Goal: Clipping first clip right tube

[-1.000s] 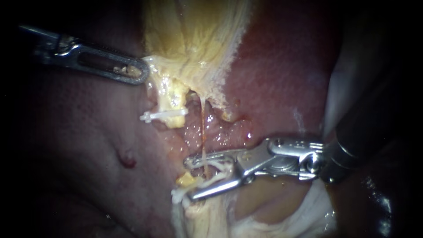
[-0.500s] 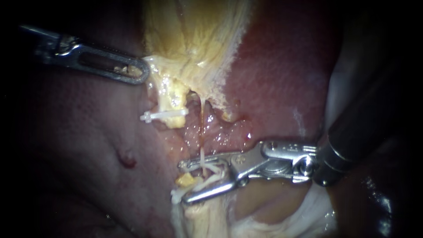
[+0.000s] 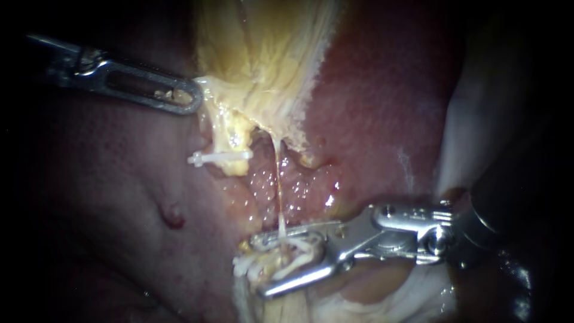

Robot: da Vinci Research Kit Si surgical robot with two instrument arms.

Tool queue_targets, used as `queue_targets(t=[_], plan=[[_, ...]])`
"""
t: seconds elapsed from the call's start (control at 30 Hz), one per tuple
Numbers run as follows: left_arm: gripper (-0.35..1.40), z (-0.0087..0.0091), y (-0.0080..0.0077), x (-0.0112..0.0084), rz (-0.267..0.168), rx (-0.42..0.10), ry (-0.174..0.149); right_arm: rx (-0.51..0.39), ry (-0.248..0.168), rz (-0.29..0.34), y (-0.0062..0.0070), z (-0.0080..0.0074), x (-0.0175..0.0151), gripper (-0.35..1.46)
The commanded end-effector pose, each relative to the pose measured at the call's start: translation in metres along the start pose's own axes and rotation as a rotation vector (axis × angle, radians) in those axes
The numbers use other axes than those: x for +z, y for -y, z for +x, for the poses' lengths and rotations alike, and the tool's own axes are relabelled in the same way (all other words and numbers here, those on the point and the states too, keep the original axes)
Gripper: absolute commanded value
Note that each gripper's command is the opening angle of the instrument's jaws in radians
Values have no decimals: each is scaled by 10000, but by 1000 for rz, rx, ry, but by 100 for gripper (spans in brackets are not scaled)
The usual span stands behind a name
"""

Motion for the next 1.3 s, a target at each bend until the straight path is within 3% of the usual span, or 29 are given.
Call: queue_targets(t=[0.03,0.5,0.67,1.13,1.3], plan=[[-35,0,0,0,1,0,0,0,1,-1,0,0,0,50],[-35,0,0,0,1,0,0,0,-3,-2,-12,-2,-5,40],[-35,0,0,1,1,0,0,2,-8,-12,-21,-3,-13,28],[-35,0,0,1,1,0,0,8,-21,-42,-30,3,-26,-35],[-35,0,0,1,1,0,0,11,-21,-49,-36,5,-31,-35]])
